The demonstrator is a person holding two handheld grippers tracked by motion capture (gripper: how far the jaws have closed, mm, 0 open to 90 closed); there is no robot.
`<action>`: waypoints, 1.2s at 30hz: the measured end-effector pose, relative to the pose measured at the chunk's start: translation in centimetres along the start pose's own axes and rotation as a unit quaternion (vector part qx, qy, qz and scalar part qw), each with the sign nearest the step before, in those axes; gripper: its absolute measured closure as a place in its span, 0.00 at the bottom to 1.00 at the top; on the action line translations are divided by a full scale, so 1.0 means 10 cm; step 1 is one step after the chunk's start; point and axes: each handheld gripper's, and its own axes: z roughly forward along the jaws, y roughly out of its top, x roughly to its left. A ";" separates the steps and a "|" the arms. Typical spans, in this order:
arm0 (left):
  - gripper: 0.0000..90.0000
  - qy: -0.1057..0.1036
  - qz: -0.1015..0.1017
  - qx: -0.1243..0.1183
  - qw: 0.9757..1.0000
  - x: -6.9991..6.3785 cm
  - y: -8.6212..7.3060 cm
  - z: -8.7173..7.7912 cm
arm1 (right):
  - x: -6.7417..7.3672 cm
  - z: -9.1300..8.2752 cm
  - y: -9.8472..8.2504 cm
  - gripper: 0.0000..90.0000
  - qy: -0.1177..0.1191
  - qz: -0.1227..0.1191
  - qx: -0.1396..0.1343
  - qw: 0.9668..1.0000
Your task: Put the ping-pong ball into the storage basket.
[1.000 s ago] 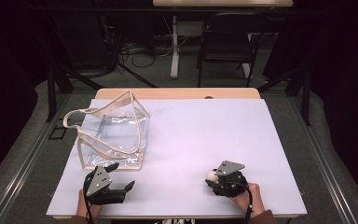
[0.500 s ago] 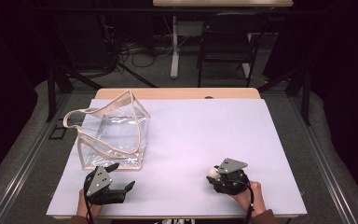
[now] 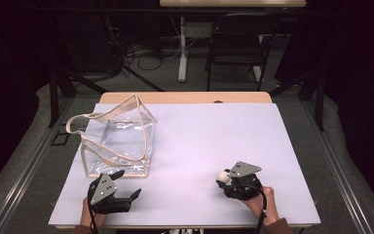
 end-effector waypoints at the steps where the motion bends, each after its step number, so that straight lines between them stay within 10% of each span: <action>1: 0.18 0.000 0.000 0.000 1.000 0.00 0.00 0.00 | 0.00 -0.01 0.01 0.56 -0.002 0.004 -0.001 1.000; 36: 0.18 0.001 -0.001 0.000 1.000 0.00 0.00 0.00 | -0.14 0.01 0.23 0.56 -0.021 -0.002 -0.015 1.000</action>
